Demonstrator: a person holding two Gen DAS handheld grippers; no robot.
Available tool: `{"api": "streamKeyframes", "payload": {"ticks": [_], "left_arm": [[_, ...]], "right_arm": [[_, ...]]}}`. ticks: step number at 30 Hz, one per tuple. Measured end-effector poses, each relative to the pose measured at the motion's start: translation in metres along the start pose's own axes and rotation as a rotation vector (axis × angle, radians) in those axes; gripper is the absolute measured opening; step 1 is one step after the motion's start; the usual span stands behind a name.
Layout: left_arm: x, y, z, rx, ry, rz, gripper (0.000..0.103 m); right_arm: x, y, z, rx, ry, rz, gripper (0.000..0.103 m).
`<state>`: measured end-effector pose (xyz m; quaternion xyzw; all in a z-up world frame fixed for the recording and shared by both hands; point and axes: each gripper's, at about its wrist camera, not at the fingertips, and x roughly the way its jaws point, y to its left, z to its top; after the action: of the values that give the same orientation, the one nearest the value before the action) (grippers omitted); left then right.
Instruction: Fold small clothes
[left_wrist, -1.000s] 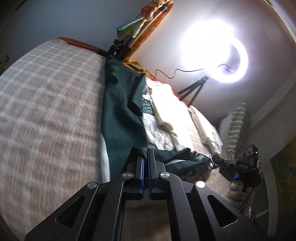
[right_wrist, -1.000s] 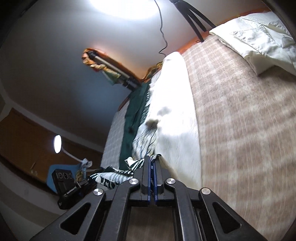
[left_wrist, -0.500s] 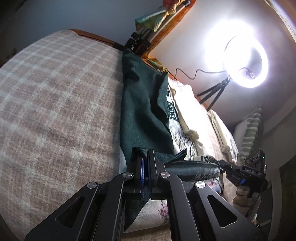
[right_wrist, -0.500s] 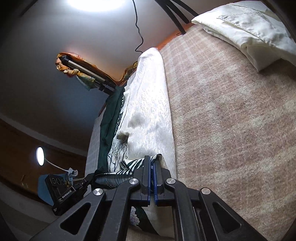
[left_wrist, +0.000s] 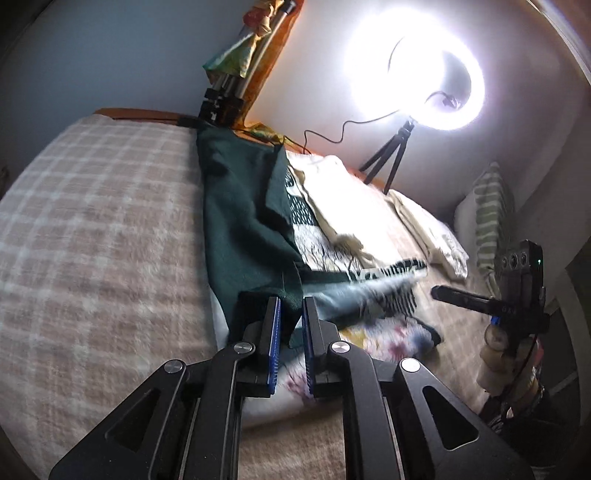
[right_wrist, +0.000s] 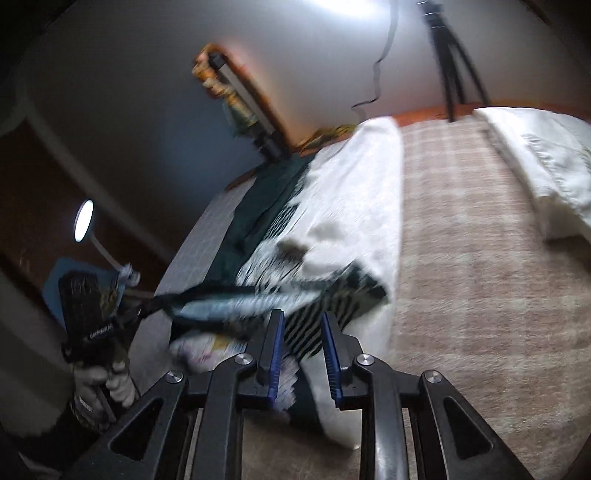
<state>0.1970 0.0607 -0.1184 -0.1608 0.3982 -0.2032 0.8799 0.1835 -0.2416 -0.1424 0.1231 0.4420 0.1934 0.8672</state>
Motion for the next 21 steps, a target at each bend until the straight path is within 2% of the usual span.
{"api": "streamKeyframes", "payload": {"ticks": [3,6,8,11,14,18,20,21], "left_arm": [[-0.003,0.004,-0.001,-0.024,-0.004,0.001,0.01],[-0.012,0.005,0.001,0.004,-0.024,0.017,0.01],[-0.014,0.004,0.002,0.008,-0.021,-0.01,0.01],[-0.007,0.001,0.0,0.028,0.01,-0.021,0.01],[0.006,0.005,-0.001,-0.002,0.052,-0.007,0.01],[0.01,0.008,0.009,-0.027,0.039,-0.002,0.01],[0.006,0.009,0.019,-0.025,0.013,0.018,0.015],[0.005,0.011,0.025,-0.035,0.004,0.021,0.025]], "right_arm": [[0.015,0.009,-0.007,-0.048,0.057,0.002,0.021],[0.025,0.012,-0.013,-0.087,0.095,-0.019,0.021],[0.03,0.012,-0.014,-0.087,0.105,-0.027,0.021],[0.032,0.009,-0.012,-0.07,0.103,-0.027,0.021],[0.029,0.005,-0.009,-0.054,0.093,-0.039,0.021],[0.023,0.008,-0.002,-0.045,0.067,-0.062,0.022],[0.015,0.01,0.002,-0.05,0.039,-0.082,0.023],[0.011,0.01,0.006,-0.051,0.018,-0.096,0.03]]}}
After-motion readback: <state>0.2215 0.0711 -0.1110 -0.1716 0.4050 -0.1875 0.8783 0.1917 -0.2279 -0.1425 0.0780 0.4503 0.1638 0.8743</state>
